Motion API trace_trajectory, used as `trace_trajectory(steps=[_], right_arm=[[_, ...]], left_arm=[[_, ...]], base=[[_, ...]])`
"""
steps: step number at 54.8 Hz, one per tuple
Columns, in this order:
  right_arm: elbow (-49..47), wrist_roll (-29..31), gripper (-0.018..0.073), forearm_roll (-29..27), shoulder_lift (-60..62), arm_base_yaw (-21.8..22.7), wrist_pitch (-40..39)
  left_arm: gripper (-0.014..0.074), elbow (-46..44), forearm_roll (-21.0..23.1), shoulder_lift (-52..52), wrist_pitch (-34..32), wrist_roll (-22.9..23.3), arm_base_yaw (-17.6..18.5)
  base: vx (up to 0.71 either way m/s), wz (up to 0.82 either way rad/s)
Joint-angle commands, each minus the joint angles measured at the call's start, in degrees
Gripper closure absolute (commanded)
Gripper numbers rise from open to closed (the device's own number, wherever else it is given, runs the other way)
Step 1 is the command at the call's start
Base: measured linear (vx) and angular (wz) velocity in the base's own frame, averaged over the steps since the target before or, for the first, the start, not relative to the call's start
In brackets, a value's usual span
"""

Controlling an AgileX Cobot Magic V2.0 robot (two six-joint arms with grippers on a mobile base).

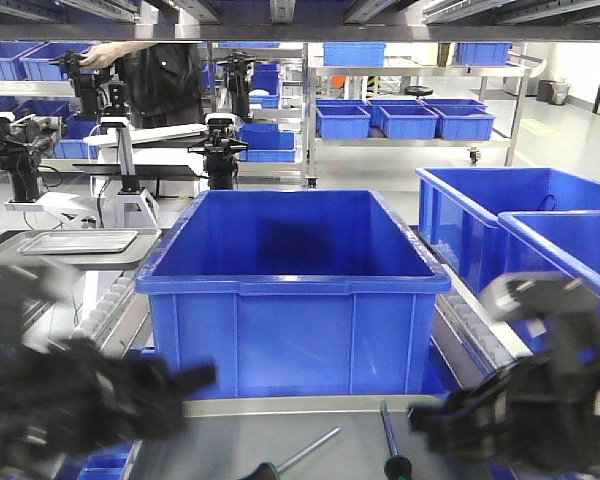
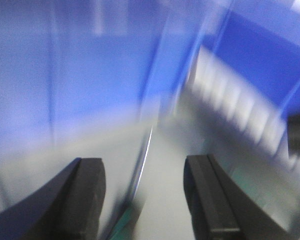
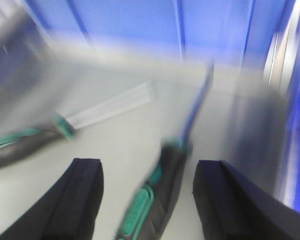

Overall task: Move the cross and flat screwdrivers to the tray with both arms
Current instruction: 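Open both grippers to release the screwdrivers onto the tray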

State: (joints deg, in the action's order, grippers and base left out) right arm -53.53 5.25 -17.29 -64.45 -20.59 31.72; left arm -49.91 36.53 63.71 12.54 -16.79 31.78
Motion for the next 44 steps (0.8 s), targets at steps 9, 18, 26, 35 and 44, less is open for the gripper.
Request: trace_trajectory(steps=[9,18,26,35,44], right_arm=[[-1.9,1.1,0.0084,0.1,8.7,0.2,-4.7],[-1.9,1.1,0.0084,0.1,11.0,0.2,-4.7],[-1.9,1.1,0.0084,0.1,11.2,0.2,-4.7],[-1.9,1.1,0.0084,0.0,11.2,0.2,-4.7],[-1.9,1.1,0.0084,0.0,11.2,0.2,-4.7]], left_arm=[[0.0136,-2.0,1.2,-7.5,-5.0,-0.5,0.3],[0.0136,-2.0,1.2,-7.7,-5.0,-0.5,0.3],[0.0136,-2.0,1.2,-7.7,-5.0,-0.5,0.3],[0.0145,-1.6,-5.1,-9.5,-5.5,-0.5,0.2],[0.0310,6.6,-15.6,-18.0,-10.9,0.8,-2.8]], base=[[0.00,0.00],[0.00,0.00],[0.00,0.00],[0.00,0.00],[0.00,0.01]])
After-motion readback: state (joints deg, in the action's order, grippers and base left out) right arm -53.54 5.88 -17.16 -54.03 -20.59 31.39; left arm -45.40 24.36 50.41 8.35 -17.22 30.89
